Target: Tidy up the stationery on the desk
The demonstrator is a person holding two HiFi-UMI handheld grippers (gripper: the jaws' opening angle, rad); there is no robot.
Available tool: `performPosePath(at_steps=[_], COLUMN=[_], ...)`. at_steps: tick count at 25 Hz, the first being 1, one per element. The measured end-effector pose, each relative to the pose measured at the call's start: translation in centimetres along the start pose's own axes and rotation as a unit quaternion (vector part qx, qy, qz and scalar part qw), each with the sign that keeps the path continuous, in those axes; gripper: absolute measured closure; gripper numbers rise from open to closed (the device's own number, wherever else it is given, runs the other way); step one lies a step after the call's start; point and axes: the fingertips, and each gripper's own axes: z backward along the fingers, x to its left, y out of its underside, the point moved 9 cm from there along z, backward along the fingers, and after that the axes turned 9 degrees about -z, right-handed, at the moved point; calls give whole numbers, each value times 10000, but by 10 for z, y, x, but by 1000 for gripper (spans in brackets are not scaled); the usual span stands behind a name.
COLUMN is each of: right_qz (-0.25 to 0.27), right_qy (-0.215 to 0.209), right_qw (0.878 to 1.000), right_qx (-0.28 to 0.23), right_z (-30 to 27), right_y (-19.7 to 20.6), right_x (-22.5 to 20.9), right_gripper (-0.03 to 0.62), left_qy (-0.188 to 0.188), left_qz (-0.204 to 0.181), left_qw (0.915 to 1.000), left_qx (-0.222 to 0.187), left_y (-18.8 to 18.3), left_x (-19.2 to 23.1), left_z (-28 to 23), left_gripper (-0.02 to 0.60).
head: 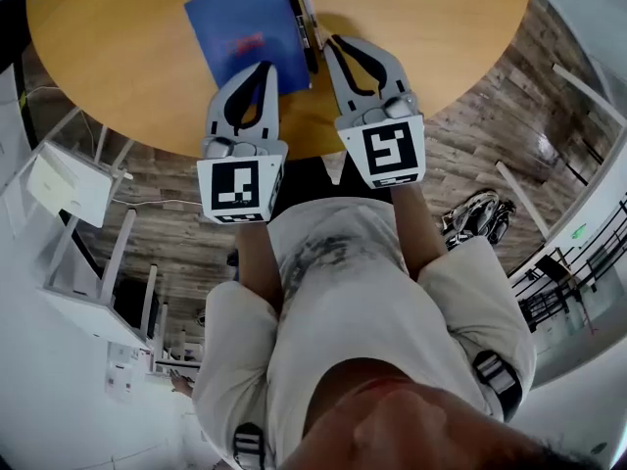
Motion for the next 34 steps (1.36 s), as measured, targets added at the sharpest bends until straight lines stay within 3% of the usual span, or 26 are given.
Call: performPosePath(at_steps=[5, 9, 20, 34], right_qz=[292, 589, 387, 488], right_qy=[-214, -351, -346, -378], right_qw=[9984, 9965, 9977, 9967], right_qx=[-426, -471, -446, -531], right_z=[19, 34, 59, 75], right_y=[-23, -33, -35, -41], right_x=[3, 7, 8, 14], right_gripper=[531, 531, 531, 531], left_qy=[-154, -252, -339, -454], left_qz=[-50, -80, -222, -249], left_qw=[9995, 9989, 9983, 9977], left_qx=[-283, -376, -423, -436], left_y=[-19, -27, -33, -38], left_x=[3, 4, -3, -11], left_z=[15, 26, 44, 59], left_gripper=[572, 572, 572, 572])
